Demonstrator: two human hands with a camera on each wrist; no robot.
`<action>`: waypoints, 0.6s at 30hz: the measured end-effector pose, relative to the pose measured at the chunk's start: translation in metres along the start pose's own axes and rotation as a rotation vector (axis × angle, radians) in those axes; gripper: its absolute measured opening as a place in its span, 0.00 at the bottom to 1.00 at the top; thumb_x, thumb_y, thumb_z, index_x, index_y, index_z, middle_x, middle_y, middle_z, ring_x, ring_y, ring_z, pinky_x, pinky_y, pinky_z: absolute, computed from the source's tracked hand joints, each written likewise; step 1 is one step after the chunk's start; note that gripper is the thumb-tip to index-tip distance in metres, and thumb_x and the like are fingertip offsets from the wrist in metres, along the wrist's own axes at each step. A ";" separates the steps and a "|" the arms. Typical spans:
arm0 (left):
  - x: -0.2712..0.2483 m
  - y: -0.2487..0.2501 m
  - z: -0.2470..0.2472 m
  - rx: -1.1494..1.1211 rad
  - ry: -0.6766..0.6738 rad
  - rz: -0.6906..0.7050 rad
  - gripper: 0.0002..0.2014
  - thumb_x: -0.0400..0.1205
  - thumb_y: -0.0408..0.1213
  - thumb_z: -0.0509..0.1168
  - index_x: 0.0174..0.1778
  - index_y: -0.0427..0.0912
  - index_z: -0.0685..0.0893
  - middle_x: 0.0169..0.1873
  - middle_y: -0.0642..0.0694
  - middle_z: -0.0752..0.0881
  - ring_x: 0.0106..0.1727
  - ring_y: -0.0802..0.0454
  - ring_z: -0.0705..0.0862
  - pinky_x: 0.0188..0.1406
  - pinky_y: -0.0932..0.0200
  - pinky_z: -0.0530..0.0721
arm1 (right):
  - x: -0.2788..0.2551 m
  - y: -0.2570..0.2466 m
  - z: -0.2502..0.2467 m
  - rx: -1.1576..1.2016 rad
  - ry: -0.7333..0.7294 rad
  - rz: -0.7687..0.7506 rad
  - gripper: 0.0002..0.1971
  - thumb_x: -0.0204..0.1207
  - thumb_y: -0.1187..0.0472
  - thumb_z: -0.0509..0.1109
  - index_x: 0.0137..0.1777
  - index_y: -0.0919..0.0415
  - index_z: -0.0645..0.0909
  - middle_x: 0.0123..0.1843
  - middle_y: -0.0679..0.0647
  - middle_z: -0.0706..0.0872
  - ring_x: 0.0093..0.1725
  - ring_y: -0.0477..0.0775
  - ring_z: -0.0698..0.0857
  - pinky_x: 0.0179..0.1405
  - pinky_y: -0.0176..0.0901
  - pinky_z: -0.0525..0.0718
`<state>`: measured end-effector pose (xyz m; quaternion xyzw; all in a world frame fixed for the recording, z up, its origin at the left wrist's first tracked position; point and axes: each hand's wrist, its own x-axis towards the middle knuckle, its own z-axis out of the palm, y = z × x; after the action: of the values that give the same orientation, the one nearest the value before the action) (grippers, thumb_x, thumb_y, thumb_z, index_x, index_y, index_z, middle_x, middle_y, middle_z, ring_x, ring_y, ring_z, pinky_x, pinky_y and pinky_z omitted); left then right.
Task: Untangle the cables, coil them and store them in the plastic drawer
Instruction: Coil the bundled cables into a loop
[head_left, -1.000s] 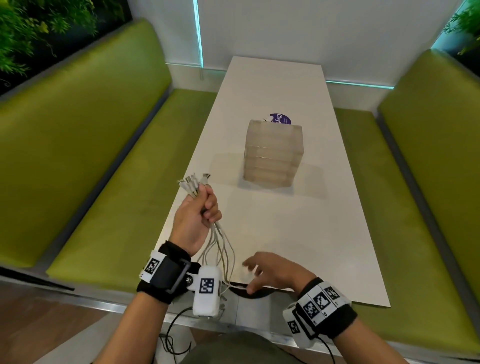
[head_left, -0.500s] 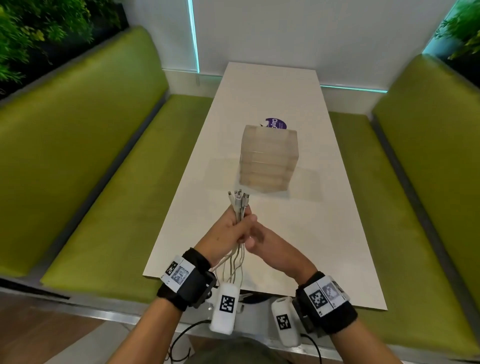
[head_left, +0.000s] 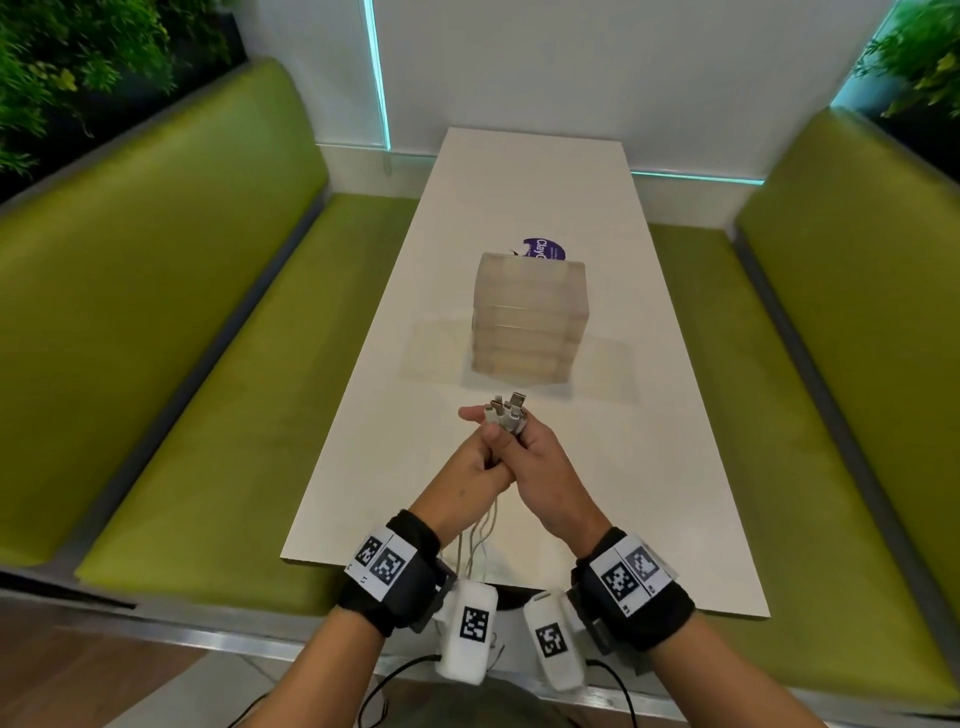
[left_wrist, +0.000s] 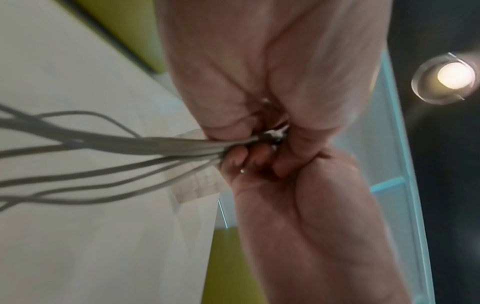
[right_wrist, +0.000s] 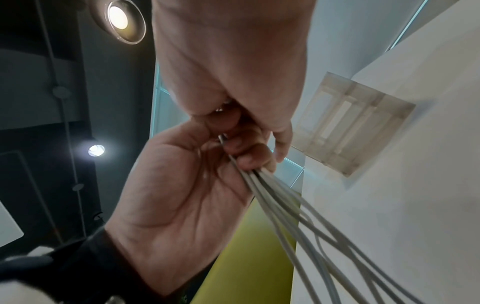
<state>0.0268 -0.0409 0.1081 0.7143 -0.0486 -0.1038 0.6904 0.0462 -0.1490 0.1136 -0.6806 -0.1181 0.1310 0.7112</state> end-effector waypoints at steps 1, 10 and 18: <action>-0.001 -0.001 -0.001 -0.042 0.031 -0.028 0.16 0.78 0.28 0.58 0.58 0.49 0.79 0.41 0.43 0.82 0.43 0.53 0.81 0.44 0.63 0.80 | 0.001 -0.001 0.000 -0.009 -0.003 -0.007 0.14 0.84 0.57 0.61 0.62 0.61 0.84 0.45 0.39 0.87 0.42 0.37 0.83 0.42 0.28 0.78; -0.003 -0.008 -0.009 0.089 -0.103 -0.040 0.15 0.88 0.43 0.53 0.45 0.39 0.80 0.36 0.45 0.85 0.38 0.60 0.83 0.51 0.64 0.78 | 0.008 -0.024 -0.009 0.082 -0.063 0.068 0.15 0.84 0.53 0.60 0.43 0.66 0.76 0.49 0.67 0.89 0.27 0.53 0.85 0.13 0.36 0.74; 0.003 -0.014 0.000 -0.082 -0.006 -0.038 0.13 0.81 0.46 0.58 0.36 0.41 0.74 0.27 0.52 0.69 0.24 0.60 0.65 0.26 0.66 0.67 | 0.013 -0.034 -0.015 0.343 -0.066 0.076 0.09 0.80 0.64 0.65 0.59 0.63 0.75 0.38 0.56 0.83 0.38 0.57 0.87 0.27 0.37 0.82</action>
<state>0.0281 -0.0413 0.0938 0.6857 -0.0328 -0.1209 0.7170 0.0643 -0.1604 0.1465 -0.5484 -0.0915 0.1985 0.8071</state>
